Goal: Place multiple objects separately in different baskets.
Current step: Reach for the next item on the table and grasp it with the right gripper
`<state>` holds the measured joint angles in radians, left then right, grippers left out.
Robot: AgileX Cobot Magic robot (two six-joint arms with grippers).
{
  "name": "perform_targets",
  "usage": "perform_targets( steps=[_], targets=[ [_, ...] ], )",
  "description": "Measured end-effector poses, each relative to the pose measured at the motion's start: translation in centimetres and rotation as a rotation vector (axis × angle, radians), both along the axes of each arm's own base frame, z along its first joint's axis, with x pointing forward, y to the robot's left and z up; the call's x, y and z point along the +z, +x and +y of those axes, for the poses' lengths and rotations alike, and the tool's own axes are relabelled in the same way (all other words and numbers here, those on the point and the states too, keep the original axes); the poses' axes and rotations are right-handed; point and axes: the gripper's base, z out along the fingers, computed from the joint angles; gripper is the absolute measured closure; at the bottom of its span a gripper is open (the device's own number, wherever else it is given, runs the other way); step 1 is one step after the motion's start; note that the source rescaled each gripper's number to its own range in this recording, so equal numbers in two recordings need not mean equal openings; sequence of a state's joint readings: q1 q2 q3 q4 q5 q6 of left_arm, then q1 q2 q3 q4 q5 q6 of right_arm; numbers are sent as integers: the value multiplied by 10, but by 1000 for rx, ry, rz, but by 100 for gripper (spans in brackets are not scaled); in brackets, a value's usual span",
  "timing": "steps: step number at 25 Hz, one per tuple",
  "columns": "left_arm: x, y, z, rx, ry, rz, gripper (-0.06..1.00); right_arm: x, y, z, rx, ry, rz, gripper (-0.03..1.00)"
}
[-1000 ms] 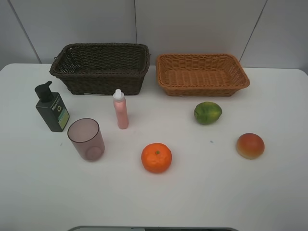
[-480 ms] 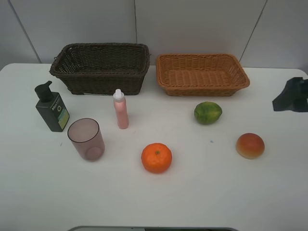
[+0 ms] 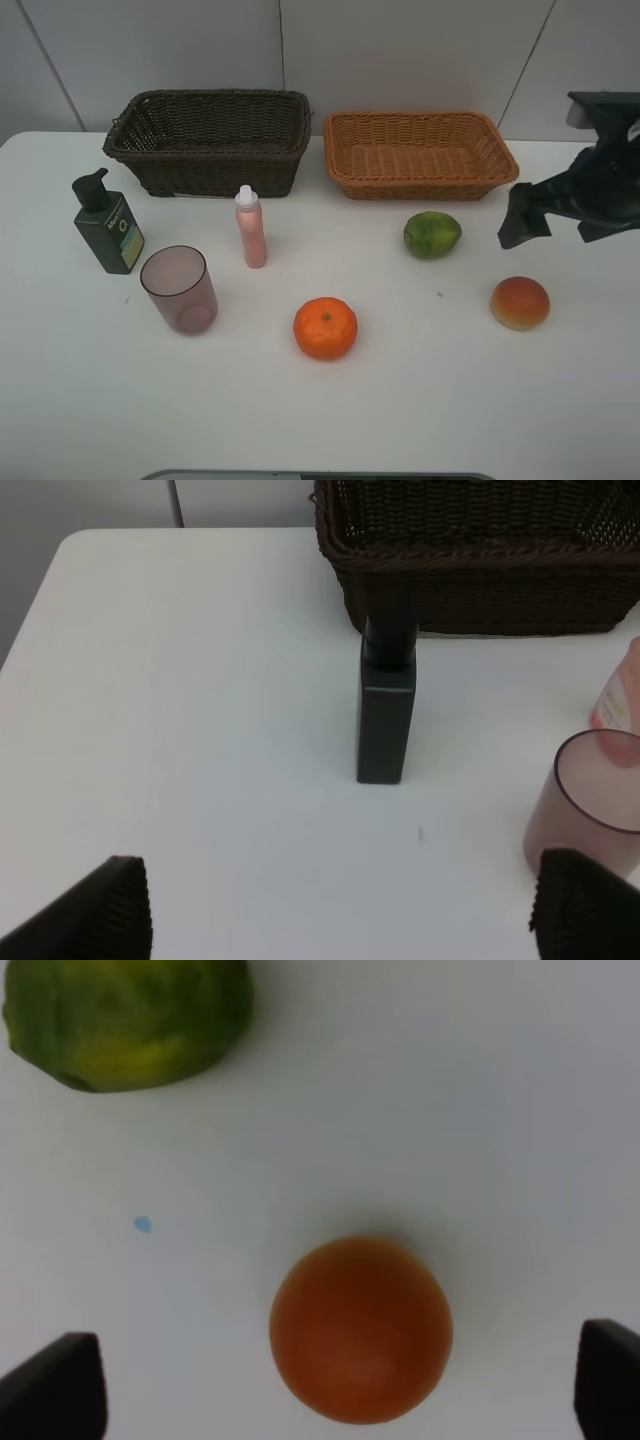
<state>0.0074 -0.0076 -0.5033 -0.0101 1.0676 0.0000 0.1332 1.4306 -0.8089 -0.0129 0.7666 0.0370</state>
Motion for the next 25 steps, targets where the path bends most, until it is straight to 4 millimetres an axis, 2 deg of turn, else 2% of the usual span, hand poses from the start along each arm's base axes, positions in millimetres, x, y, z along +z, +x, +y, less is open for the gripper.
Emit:
perform_targets(
  steps=[11,25],
  targets=[
    [0,0,0,0,0,0,-4,-59,17,3,-9,-15,194,1],
    [0,0,0,0,0,0,-4,-95,24,-6,-45,-15,221,1]
  ],
)
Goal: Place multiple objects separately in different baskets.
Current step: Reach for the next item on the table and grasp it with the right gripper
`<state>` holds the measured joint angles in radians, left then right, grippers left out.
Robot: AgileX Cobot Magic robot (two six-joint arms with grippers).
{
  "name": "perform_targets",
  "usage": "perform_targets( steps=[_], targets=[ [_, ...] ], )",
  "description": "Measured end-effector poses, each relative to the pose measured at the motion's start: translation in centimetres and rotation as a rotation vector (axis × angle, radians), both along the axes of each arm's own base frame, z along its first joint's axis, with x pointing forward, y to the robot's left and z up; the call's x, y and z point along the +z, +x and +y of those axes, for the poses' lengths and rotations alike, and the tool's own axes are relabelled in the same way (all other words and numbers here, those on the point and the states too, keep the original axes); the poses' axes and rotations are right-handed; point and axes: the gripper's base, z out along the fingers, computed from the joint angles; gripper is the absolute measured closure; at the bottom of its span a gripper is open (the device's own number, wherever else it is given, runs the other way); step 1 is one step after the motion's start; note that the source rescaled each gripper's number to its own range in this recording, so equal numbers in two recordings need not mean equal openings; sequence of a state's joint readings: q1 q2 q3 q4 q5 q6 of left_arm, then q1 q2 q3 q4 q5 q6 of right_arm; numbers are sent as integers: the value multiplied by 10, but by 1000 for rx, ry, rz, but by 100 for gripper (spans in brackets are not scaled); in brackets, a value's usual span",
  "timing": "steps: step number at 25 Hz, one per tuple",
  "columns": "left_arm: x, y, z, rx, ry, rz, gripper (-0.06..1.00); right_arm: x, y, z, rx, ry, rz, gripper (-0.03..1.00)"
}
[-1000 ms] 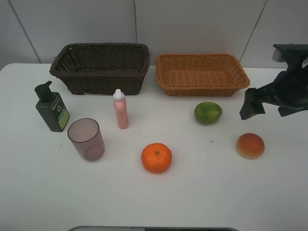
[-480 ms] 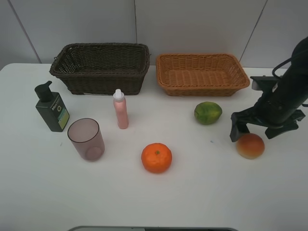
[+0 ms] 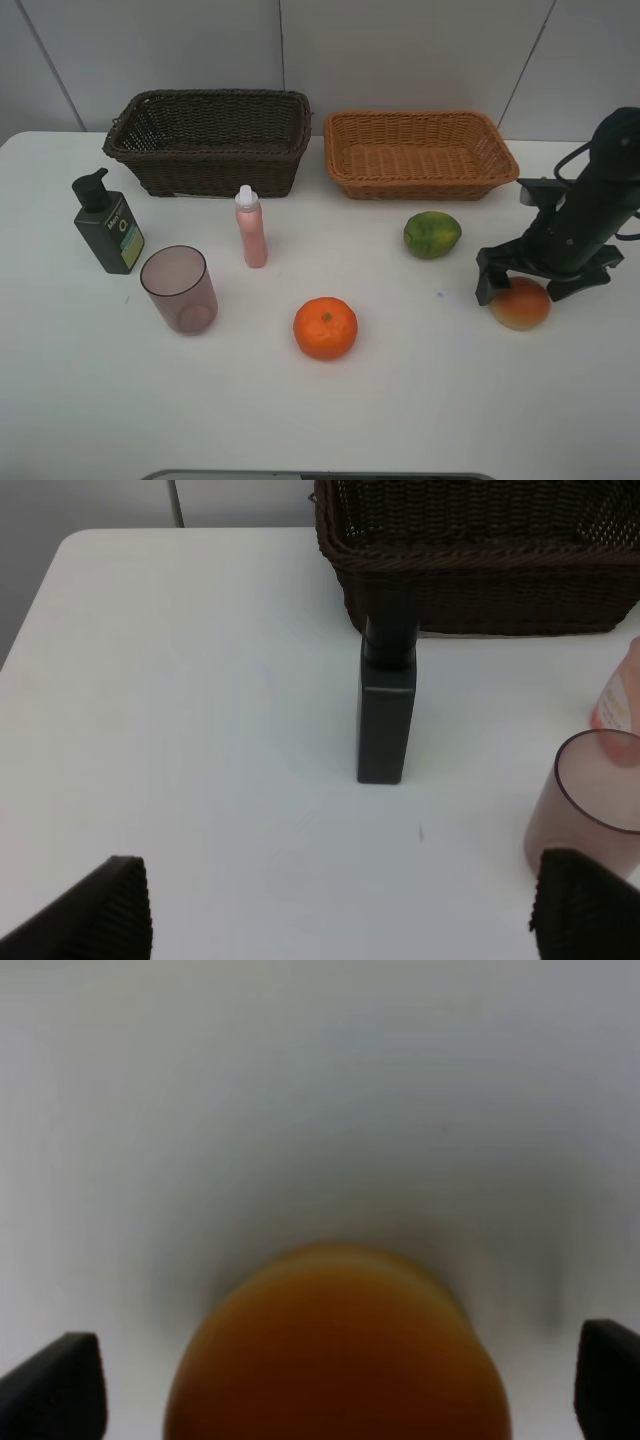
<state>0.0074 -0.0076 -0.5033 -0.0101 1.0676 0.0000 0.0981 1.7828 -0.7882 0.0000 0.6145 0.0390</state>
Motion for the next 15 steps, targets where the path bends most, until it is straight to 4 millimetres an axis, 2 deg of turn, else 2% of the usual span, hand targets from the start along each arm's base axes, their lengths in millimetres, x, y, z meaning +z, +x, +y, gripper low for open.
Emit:
perform_targets(
  steps=[4,11,12,13,15],
  targets=[
    [0,0,0,0,0,0,-4,-13,1,0,-2,-4,40,1],
    [0,0,0,0,0,0,-4,-16,2,0,-6,-5,55,3],
    [0,0,0,0,0,0,-4,-16,2,0,0,-9,54,8],
    [0,0,0,0,0,0,-4,-16,2,0,4,-12,54,18],
    [0,0,0,0,0,0,-4,-16,3,-1,13,-19,50,49]
  ],
)
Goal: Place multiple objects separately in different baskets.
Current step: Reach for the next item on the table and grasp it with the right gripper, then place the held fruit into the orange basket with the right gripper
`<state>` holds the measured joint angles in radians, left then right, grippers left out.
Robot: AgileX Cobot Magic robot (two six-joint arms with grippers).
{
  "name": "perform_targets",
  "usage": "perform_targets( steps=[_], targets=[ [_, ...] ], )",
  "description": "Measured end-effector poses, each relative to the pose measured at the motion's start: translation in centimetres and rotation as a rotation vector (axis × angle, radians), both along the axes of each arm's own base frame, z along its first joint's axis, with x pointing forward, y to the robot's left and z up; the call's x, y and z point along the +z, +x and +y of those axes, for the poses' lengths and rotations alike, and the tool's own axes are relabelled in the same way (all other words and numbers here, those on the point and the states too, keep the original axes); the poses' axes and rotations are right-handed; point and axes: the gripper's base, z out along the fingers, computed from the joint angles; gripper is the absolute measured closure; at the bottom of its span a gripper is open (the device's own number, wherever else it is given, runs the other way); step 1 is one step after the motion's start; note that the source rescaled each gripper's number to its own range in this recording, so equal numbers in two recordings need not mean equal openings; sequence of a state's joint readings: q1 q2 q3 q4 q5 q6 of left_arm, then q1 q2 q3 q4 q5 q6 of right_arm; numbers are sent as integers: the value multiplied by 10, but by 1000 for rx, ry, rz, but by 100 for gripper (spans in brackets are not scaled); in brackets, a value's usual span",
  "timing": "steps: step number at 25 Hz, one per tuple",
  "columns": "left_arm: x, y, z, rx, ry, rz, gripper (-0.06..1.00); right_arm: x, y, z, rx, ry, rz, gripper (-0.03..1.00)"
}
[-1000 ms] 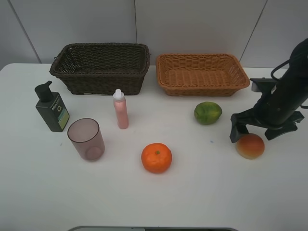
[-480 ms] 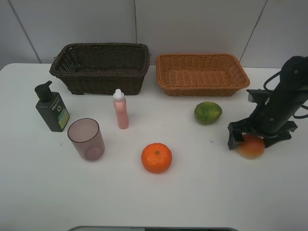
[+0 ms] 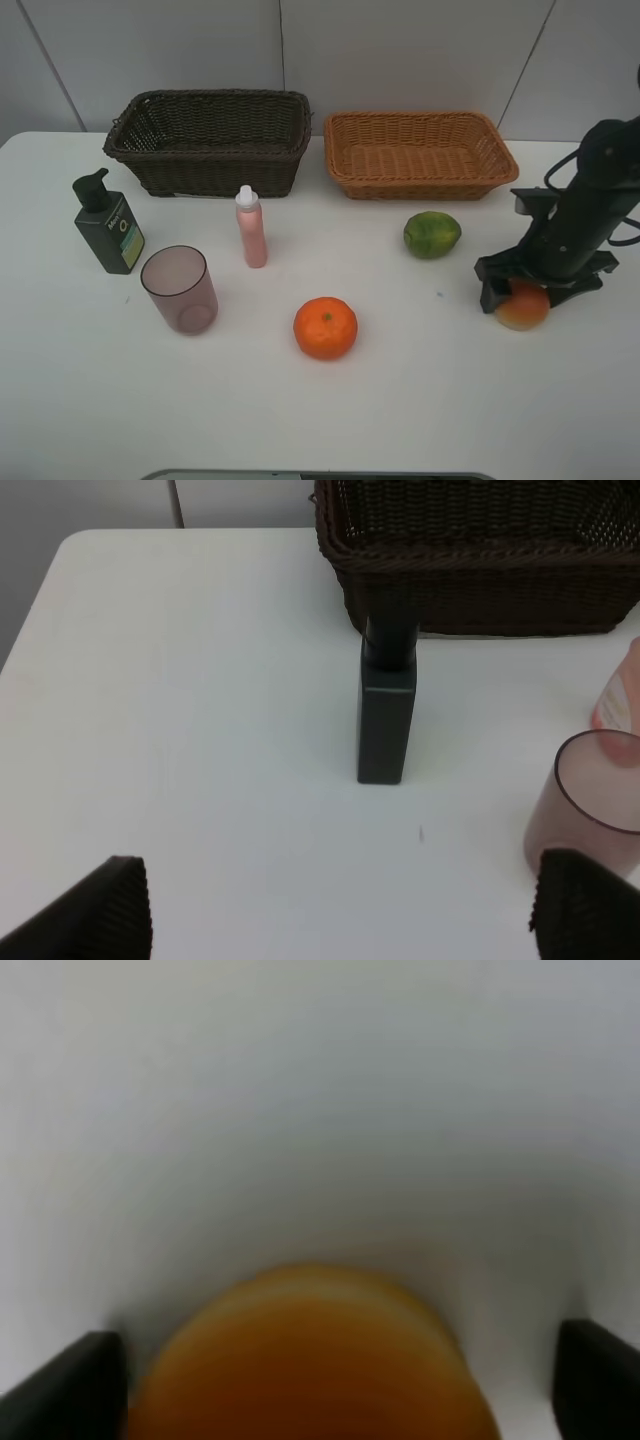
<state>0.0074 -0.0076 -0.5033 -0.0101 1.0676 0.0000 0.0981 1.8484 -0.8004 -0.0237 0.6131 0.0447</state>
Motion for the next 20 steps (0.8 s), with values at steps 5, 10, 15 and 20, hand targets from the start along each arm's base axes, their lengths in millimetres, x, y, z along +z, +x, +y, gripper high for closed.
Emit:
perform_targets(
  steps=[5,10,15,20],
  targets=[
    [0,0,0,0,0,0,-4,0,1,0,1,0,-4,96],
    [0,0,0,0,0,0,-4,0,1,0,0,1,-4,96],
    [0,0,0,0,0,0,-4,0,1,0,0,1,-5,96],
    [0,0,0,0,0,0,-4,0,1,0,0,1,-4,96]
  ],
)
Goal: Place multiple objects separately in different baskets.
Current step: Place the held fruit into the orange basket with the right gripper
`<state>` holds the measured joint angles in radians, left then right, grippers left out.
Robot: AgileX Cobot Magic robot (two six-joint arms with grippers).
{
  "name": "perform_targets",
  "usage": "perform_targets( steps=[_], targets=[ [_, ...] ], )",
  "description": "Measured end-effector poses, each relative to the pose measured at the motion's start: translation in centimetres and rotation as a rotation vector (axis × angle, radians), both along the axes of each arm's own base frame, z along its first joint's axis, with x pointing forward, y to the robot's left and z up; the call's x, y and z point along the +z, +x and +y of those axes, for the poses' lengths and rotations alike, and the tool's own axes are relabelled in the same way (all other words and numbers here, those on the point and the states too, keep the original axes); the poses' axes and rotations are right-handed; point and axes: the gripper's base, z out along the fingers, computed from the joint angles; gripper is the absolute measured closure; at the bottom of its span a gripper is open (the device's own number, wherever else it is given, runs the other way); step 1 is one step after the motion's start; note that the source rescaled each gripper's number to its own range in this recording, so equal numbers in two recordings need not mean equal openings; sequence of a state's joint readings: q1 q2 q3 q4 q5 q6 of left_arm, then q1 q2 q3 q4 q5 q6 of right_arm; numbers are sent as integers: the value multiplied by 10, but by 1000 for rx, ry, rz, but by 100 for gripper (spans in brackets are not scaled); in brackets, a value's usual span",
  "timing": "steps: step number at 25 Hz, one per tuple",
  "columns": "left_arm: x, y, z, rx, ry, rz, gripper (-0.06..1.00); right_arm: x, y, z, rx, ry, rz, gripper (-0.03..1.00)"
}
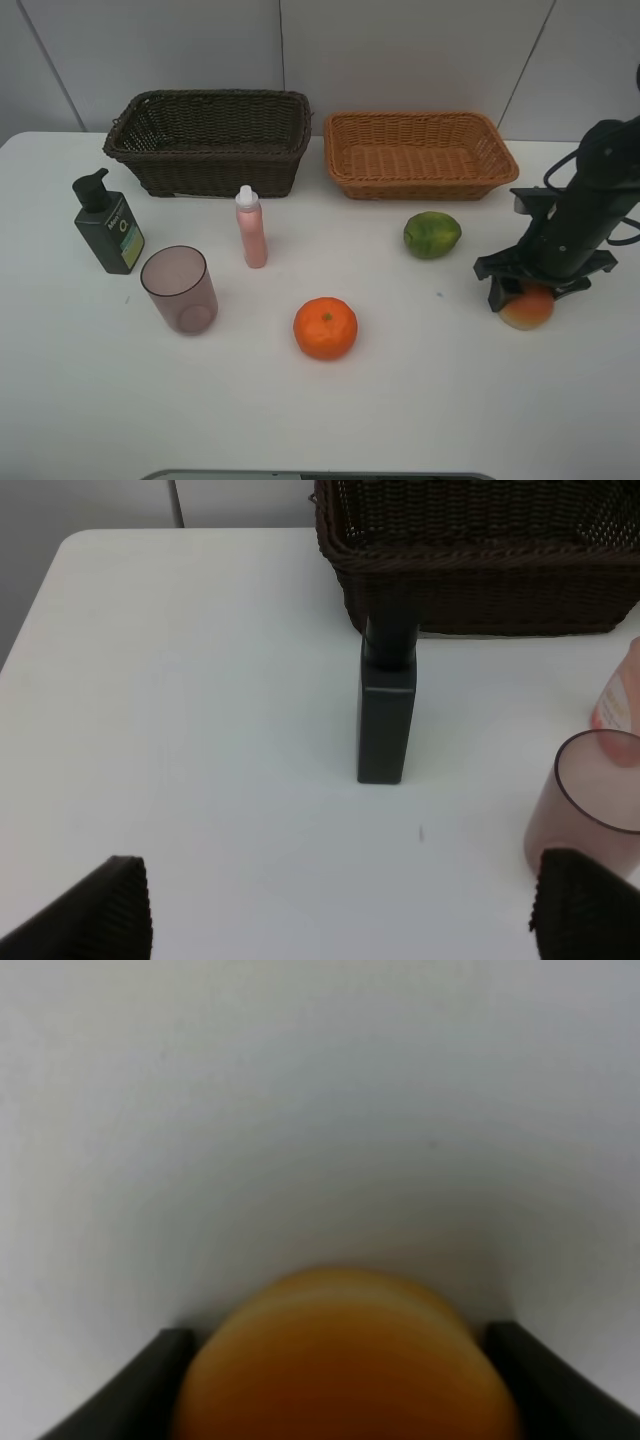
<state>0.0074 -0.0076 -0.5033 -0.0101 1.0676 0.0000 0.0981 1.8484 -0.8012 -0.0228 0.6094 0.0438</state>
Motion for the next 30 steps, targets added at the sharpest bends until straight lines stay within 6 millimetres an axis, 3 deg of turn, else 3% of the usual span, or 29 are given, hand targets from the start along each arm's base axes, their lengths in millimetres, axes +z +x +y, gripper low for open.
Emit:
perform_targets(
  steps=[10,15,23,30],
  targets=[
    [0,0,0,0,0,0,-4,0,0,0,0,0,-1,96],
    [0,0,0,0,0,0,-4,11,1,1,-16,15,-17,96],
    [0,0,0,0,0,0,-4,71,19,5,-10,21,-68,96],
    [0,0,0,0,0,0,-4,115,45,25,46,33,-144,96]
  ],
)
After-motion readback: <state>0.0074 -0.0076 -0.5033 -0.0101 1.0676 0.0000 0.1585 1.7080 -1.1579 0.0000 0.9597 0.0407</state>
